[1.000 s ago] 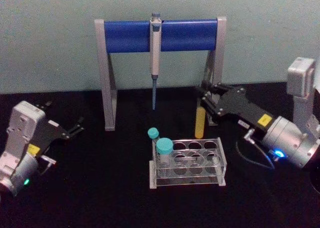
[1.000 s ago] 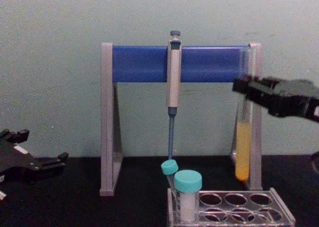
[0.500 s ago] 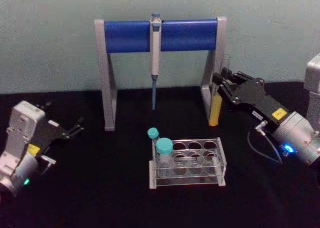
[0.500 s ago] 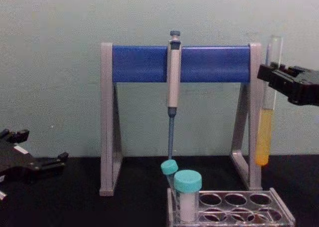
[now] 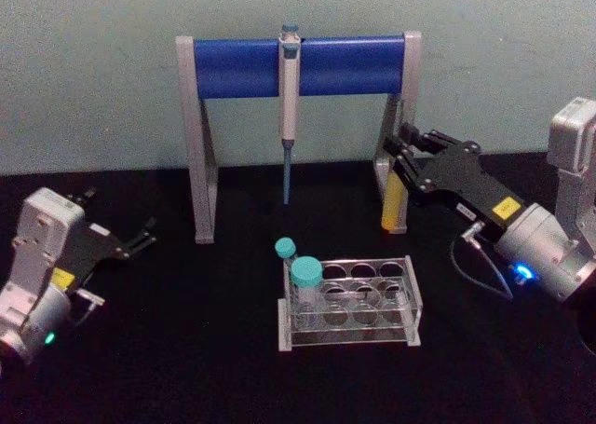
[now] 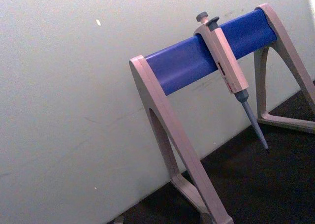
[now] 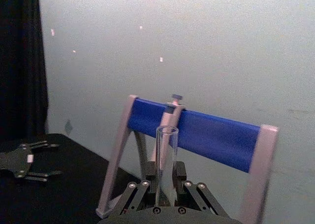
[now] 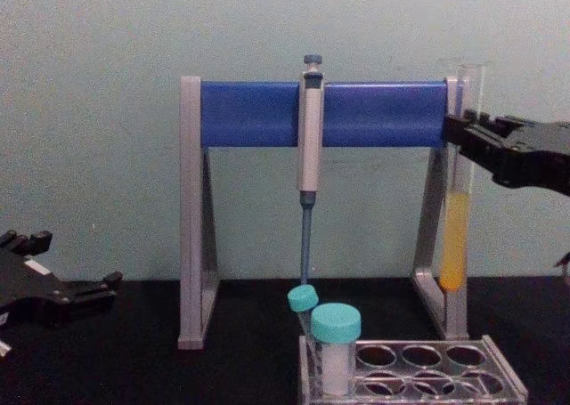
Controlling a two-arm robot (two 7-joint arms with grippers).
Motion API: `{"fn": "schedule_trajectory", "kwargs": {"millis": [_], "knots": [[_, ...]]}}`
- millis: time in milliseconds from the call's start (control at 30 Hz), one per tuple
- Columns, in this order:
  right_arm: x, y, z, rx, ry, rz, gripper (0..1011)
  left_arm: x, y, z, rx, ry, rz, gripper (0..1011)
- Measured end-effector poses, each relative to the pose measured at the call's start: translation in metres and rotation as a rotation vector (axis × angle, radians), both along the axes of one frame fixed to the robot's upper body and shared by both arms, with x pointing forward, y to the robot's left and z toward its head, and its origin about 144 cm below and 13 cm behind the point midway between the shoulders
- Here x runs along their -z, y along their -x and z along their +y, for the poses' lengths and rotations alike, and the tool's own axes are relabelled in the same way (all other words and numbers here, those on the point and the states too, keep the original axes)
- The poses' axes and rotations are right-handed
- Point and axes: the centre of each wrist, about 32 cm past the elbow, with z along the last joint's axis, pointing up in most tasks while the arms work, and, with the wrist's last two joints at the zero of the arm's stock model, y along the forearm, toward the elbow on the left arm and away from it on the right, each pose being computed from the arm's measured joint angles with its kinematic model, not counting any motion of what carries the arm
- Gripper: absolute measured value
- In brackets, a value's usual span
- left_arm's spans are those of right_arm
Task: Pick up the test tube from the test tube rack, shake it, then place it back into the test tube rack.
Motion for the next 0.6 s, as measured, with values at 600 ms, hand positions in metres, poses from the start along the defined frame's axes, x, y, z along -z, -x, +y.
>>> {"fn": "schedule_trajectory", "kwargs": {"millis": [600], "knots": [[-0.008, 0.007, -0.003, -0.221, -0.005, 0.071, 229, 0.000, 0.000, 0.000, 0.000, 0.000, 0.000, 1001]]}}
